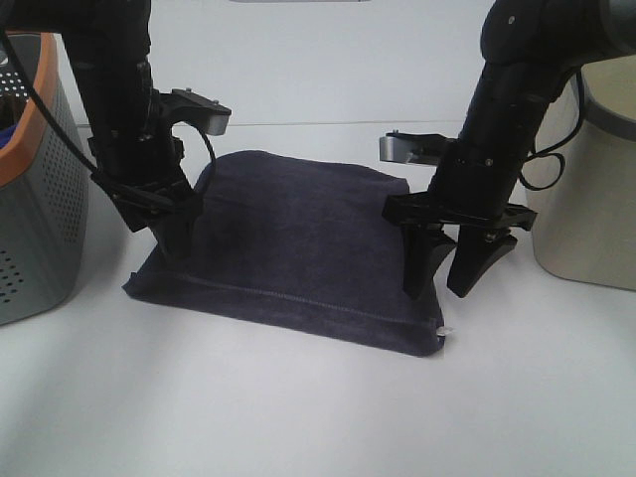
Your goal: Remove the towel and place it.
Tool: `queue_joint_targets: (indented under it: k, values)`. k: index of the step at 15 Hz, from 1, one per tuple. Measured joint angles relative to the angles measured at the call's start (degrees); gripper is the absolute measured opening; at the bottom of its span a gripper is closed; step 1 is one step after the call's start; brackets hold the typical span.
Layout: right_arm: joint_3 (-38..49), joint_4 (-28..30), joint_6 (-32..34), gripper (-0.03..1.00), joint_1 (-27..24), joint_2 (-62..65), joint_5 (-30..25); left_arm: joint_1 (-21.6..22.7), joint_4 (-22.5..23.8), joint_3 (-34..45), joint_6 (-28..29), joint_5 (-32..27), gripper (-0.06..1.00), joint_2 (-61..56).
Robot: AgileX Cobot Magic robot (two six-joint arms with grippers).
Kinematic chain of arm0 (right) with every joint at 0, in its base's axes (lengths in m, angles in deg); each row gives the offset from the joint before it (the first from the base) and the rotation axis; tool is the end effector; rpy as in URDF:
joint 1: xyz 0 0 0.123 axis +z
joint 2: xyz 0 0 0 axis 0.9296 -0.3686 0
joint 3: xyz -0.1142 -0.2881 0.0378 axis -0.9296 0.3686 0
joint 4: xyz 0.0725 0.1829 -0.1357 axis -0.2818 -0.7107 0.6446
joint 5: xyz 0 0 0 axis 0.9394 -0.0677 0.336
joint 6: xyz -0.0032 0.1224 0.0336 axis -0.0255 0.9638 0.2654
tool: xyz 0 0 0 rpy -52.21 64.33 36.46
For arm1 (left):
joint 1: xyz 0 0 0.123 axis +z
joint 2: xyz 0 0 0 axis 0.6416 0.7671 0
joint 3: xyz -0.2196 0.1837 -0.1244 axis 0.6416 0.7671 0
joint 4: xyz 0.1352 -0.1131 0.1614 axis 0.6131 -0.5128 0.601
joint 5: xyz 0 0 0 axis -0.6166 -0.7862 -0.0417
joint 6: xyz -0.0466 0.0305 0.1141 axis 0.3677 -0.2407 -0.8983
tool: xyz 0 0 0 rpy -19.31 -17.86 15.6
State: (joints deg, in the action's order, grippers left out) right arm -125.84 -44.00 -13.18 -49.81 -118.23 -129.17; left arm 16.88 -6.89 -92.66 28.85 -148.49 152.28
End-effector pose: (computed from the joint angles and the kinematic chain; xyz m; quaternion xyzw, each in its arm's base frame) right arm 0.3383 0.1522 0.1505 0.2052 -0.9631 -0.1348 0.1104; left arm 0.3826 -0.1714 0.1692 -0.3738 -0.9268 0.0315 0.0192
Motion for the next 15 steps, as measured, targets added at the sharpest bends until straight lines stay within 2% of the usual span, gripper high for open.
queue_joint_targets:
  k: [4,7,10,11,12,13,15]
  values:
    - [-0.2,0.4,4.2,0.60,0.0,1.2,-0.1,0.0,0.0,-1.2,0.7,-0.1,0.70,0.0]
    - [-4.9,1.1,4.9,0.60,0.0,4.9,-0.1,0.0,0.0,-7.6,1.9,-0.1,0.70,-1.3]
    - [-12.7,2.4,8.7,0.60,0.0,8.7,-0.1,-0.1,0.1,-16.8,8.3,-0.2,0.70,-1.7]
    - [-18.4,4.2,12.8,0.60,0.0,10.9,-0.2,-0.1,0.2,-21.2,12.9,-0.2,0.70,-2.3]
    - [-18.4,4.2,12.8,0.60,0.0,10.9,-0.2,-0.1,0.2,-21.2,12.9,-0.2,0.70,-2.3]
    - [-23.3,8.4,17.0,0.60,0.0,13.0,-0.2,-0.1,0.9,-22.5,15.4,-0.2,0.70,-4.7]
    - [-25.8,12.5,19.4,0.60,0.0,14.8,-0.2,0.7,1.5,-22.7,15.9,-0.3,0.70,-7.2]
